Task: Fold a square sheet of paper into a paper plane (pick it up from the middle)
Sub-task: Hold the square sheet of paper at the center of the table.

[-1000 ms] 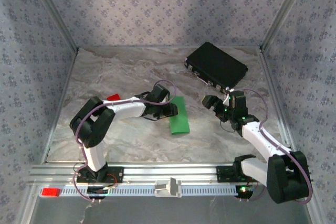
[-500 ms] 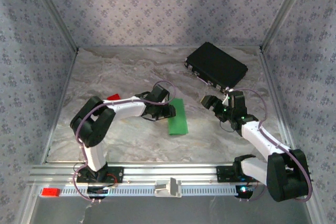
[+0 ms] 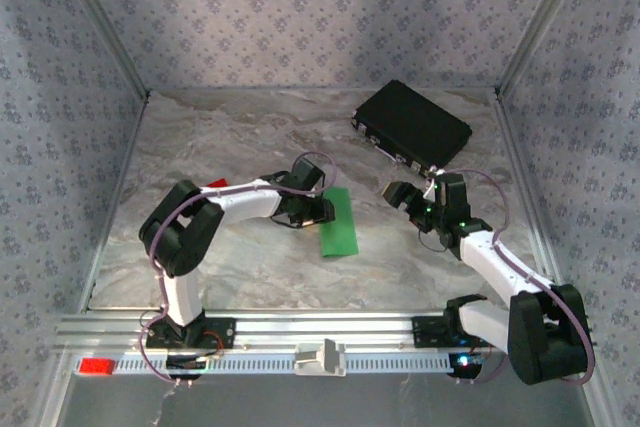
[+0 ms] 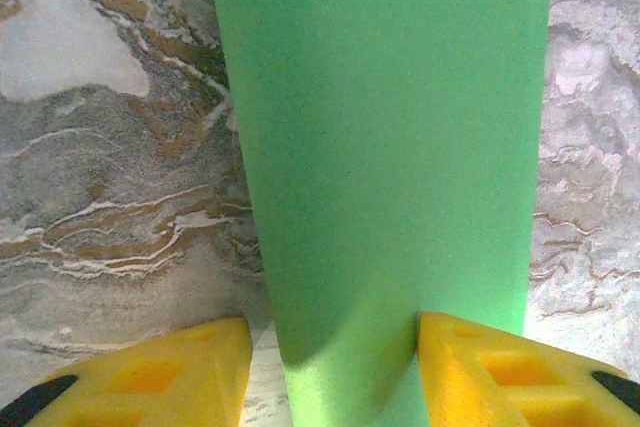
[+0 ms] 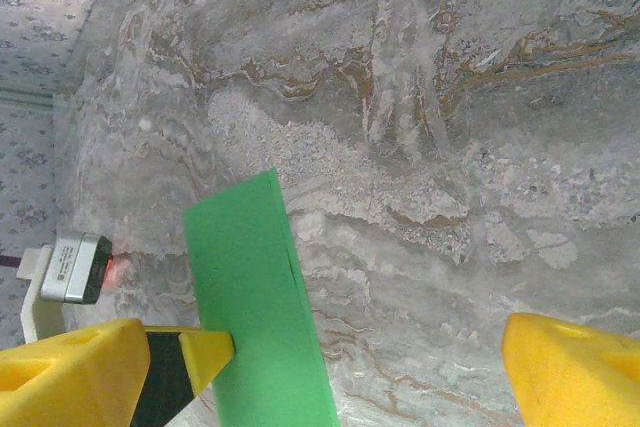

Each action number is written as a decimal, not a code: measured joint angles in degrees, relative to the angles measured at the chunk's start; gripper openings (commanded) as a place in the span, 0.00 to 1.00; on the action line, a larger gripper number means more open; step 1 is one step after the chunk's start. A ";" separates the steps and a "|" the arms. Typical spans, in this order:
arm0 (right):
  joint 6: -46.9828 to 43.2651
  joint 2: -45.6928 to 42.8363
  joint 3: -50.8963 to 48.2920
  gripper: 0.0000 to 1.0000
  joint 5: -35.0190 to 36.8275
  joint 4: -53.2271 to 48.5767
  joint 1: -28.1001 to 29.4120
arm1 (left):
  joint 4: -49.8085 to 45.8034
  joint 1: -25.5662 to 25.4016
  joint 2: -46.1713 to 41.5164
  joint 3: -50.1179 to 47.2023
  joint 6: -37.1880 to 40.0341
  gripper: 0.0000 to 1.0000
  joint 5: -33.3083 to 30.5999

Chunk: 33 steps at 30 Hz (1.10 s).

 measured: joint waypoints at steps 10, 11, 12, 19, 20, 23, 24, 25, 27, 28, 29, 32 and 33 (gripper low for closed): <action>0.00 0.00 0.26 0.93 0.00 -0.04 0.00 | -5.03 -0.04 2.19 3.96 1.46 0.51 0.11; 0.00 0.00 0.31 0.93 0.00 -0.07 0.00 | -5.33 -0.07 2.32 4.17 1.46 0.51 0.07; 0.00 0.00 0.33 0.93 0.00 -0.02 0.00 | -5.57 -0.07 2.47 4.39 1.46 0.52 0.09; -0.02 0.00 0.33 0.93 0.00 -0.04 0.00 | -7.06 -0.07 3.30 5.66 1.68 0.52 -0.02; -0.02 0.00 0.35 0.93 0.00 -0.04 0.00 | -7.19 -0.07 3.39 5.77 1.75 0.52 -0.02; -0.02 0.02 0.42 0.93 -0.02 -0.07 0.11 | -7.54 -0.07 3.50 5.99 1.97 0.52 -0.07; -0.04 0.09 0.48 0.93 -0.02 -0.02 0.20 | -7.80 -0.07 3.67 6.25 2.14 0.52 -0.09; -0.04 0.22 0.55 0.93 -0.04 -0.02 0.24 | -8.22 -0.07 3.89 6.62 2.34 0.52 -0.09; -0.22 0.59 0.66 0.93 -0.24 0.00 0.39 | -8.92 -0.09 4.15 7.13 2.71 0.52 -0.11; -0.26 0.81 0.70 0.93 -0.39 -0.02 0.52 | -9.22 -0.09 4.26 7.37 2.91 0.52 -0.11; -0.33 1.09 0.74 0.93 -0.50 -0.02 0.61 | -9.49 -0.09 4.42 7.58 3.02 0.52 -0.11; -0.74 2.21 1.05 0.93 -1.29 -0.02 0.98 | -9.94 -0.13 4.66 7.98 3.39 0.52 -0.22; -0.90 2.69 1.29 0.93 -1.51 -0.02 1.16 | -10.14 -0.17 4.79 8.13 3.39 0.52 -0.31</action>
